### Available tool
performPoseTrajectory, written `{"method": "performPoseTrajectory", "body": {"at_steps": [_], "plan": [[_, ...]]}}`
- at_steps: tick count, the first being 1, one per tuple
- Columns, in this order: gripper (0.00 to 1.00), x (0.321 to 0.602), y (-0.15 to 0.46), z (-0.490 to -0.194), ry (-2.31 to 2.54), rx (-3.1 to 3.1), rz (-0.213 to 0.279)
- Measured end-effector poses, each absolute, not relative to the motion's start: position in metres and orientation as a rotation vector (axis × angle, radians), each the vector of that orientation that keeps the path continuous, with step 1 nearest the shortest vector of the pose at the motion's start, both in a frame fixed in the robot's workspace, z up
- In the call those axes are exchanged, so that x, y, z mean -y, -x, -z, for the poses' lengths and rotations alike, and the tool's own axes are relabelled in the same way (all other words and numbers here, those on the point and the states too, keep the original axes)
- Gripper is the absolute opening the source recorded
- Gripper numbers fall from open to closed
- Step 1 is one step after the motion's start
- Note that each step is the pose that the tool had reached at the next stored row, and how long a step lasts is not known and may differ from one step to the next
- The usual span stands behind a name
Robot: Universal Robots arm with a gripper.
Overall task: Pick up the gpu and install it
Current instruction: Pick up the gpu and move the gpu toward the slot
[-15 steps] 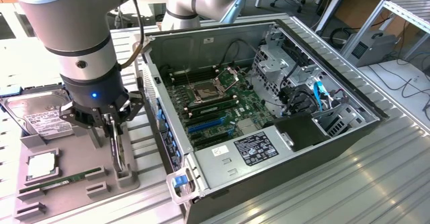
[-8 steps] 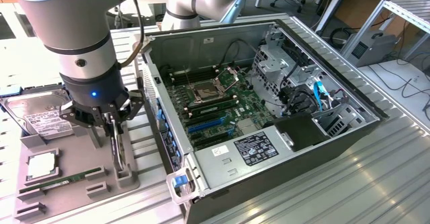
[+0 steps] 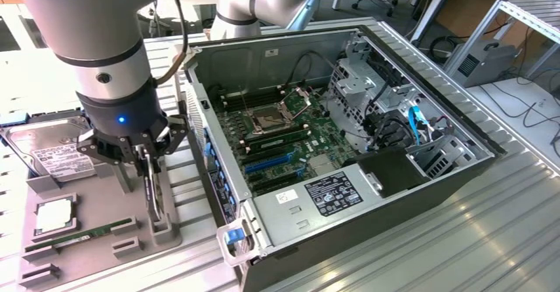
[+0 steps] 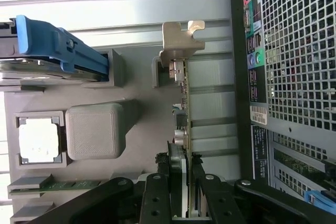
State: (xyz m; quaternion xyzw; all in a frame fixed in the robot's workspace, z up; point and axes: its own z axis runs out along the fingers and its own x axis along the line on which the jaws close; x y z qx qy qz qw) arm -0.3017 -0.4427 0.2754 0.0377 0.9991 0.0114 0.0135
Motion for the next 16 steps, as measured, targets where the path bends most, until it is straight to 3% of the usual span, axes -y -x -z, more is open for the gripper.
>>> {"method": "performPoseTrajectory", "body": {"at_steps": [16], "plan": [[0.27,0.4427,0.3017,-0.2806,-0.118,-3.112,-0.035]]}}
